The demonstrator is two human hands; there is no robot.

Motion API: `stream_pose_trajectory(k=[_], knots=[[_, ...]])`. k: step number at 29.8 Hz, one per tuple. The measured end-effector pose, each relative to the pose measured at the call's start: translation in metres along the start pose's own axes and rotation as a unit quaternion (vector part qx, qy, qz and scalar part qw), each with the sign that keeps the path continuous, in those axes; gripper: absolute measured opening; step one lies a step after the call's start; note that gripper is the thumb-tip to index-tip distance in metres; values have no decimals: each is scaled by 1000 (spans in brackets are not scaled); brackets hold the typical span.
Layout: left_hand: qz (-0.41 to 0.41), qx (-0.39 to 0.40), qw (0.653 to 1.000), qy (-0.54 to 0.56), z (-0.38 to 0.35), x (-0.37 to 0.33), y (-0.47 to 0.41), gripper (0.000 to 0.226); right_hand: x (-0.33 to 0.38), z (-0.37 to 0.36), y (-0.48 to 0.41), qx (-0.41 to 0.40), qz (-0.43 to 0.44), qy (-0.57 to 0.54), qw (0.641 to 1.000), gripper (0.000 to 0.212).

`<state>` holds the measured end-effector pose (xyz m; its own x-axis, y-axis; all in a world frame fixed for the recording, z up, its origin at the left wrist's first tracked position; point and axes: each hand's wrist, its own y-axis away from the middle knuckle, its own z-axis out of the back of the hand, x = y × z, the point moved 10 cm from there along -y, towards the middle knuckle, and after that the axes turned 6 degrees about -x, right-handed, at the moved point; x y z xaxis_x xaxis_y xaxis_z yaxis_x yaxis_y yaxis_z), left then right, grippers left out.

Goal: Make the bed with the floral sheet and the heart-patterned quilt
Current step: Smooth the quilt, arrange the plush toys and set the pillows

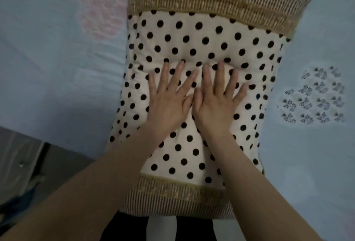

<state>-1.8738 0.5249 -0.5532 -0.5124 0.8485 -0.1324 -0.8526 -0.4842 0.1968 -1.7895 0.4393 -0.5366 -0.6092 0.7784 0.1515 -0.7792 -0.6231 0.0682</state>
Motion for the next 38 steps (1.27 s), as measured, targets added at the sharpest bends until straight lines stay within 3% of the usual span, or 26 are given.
stream_pose_trajectory(k=[3, 6, 9, 11, 14, 17, 19, 21, 23, 25, 27, 30, 31, 32, 34, 35, 36, 38], knots=[[-20, -66, 997, 38, 64, 0, 3, 60, 2, 69, 1, -84, -14, -72, 994, 53], [-60, -145, 984, 80, 102, -2, 56, 61, 16, 107, 52, -146, 100, -95, 980, 52], [-148, -12, 989, 6, 26, -9, 106, 64, 21, 39, 94, -38, 187, -4, 982, 56], [-163, 78, 984, -10, -13, -3, 119, 65, 14, 7, 102, 27, 180, 29, 983, 57], [-169, 36, 985, 20, 21, 1, 114, 70, 19, 44, 98, 1, 178, -47, 983, 61], [-254, -95, 959, 83, 70, -12, 154, 80, 33, 92, 144, -56, 299, -134, 943, 71], [-319, -68, 945, 23, 40, -10, 185, 93, 29, 64, 177, -28, 393, -82, 916, 76], [-335, 45, 941, -31, -12, 1, 201, 99, 14, 16, 191, 55, 418, -6, 907, 79], [-312, 92, 945, -20, -20, 6, 196, 87, 12, 3, 189, 91, 396, 19, 913, 81], [-271, 54, 961, 29, 12, 2, 171, 67, 24, 36, 163, 44, 350, -44, 935, 78], [-274, 27, 961, 37, 49, -16, 132, 80, 35, 91, 113, -52, 298, -113, 946, 71], [-325, 122, 937, -51, 72, -36, 70, 113, 26, 161, 18, -226, 208, -125, 943, 56], [-314, 88, 943, -70, 90, -36, 42, 113, 20, 177, -10, -277, 175, -113, 938, 55], [-285, 2, 956, -71, 115, -33, 9, 106, 16, 187, -35, -316, 150, -97, 932, 55], [-147, -195, 969, -14, 163, -5, -43, 85, 6, 185, -66, -354, 109, -69, 926, 56], [-89, -243, 966, 0, 162, 13, -65, 79, 5, 166, -81, -343, 112, -50, 932, 56], [-61, -227, 972, -5, 143, 22, -79, 77, 4, 134, -90, -284, 119, -20, 951, 56], [-47, -101, 993, -31, 71, 29, -108, 74, 0, 50, -104, -128, 129, 58, 982, 59]])
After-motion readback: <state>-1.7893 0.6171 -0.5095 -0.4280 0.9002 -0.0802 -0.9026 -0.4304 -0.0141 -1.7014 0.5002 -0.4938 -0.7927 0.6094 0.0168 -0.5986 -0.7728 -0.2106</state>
